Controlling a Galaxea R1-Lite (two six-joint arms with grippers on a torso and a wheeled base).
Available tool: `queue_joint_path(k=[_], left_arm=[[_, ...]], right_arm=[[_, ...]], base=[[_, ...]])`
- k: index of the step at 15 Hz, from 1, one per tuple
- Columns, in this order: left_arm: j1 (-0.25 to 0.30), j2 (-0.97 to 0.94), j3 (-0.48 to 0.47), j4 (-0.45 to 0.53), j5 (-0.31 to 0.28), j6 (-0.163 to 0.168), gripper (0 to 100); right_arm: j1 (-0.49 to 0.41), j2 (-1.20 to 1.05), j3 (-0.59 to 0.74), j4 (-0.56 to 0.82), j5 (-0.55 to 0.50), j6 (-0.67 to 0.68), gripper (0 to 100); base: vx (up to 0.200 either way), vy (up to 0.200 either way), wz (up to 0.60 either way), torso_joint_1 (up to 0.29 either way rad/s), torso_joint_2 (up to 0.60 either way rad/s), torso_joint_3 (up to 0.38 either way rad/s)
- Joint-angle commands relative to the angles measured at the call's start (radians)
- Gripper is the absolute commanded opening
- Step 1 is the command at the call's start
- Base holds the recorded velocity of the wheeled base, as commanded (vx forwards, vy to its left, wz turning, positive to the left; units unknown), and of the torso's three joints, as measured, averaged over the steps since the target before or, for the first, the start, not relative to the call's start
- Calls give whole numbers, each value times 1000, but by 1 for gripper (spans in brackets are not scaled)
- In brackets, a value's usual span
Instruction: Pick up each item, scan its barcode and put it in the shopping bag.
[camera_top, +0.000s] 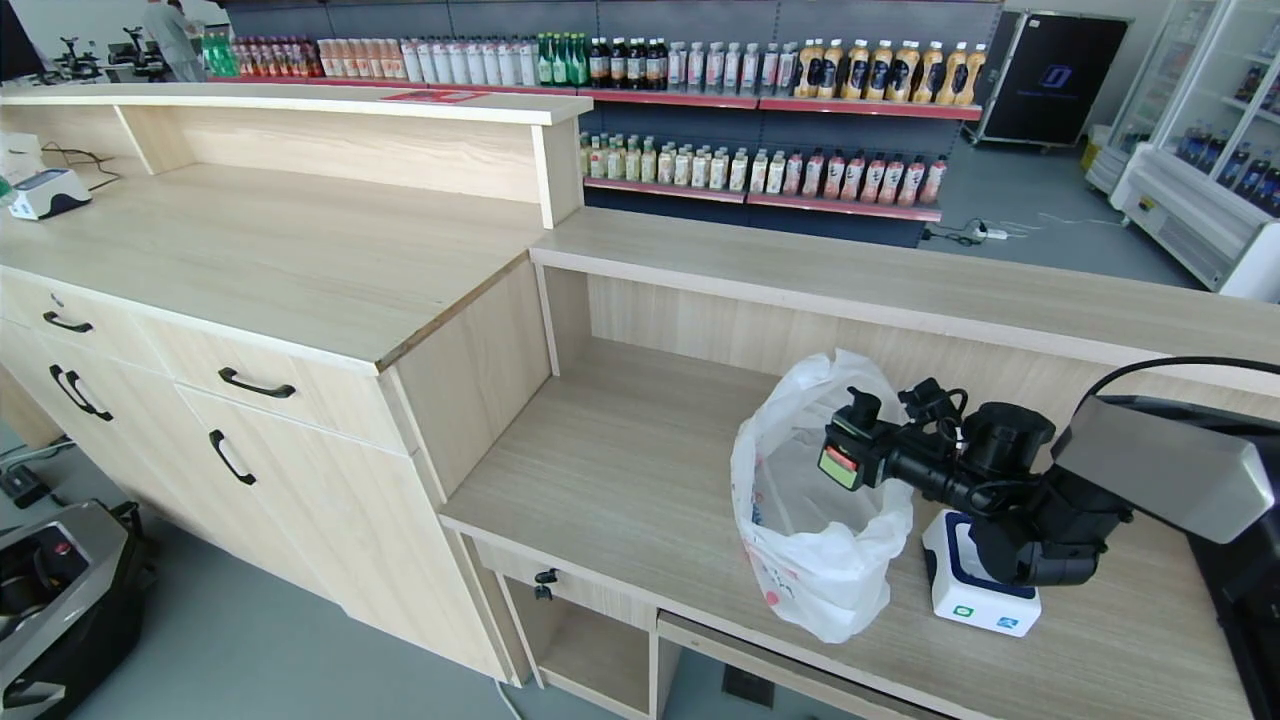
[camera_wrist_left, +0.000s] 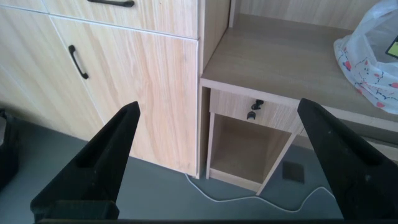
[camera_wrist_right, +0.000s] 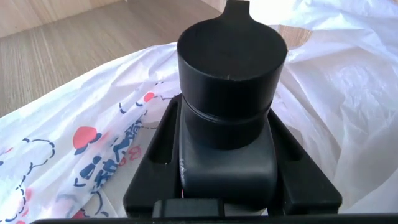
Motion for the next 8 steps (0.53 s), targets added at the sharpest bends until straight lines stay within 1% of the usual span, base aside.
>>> queue_joint_path(k=[1, 5, 6, 8], left_arm=[[0, 2, 0, 0, 0, 0, 100], [0, 2, 0, 0, 0, 0, 100], [0, 2, 0, 0, 0, 1, 100], [0, 2, 0, 0, 0, 0, 100]], right_arm=[[-3, 6, 4, -3, 1, 0, 0], [-5, 12, 16, -3, 1, -9, 0], [-5, 12, 21, -3, 2, -20, 100], [-8, 14, 21, -4, 22, -28, 100]], base=[[0, 0, 0, 0, 0, 0], [0, 0, 0, 0, 0, 0], [0, 0, 0, 0, 0, 0], [0, 0, 0, 0, 0, 0]])
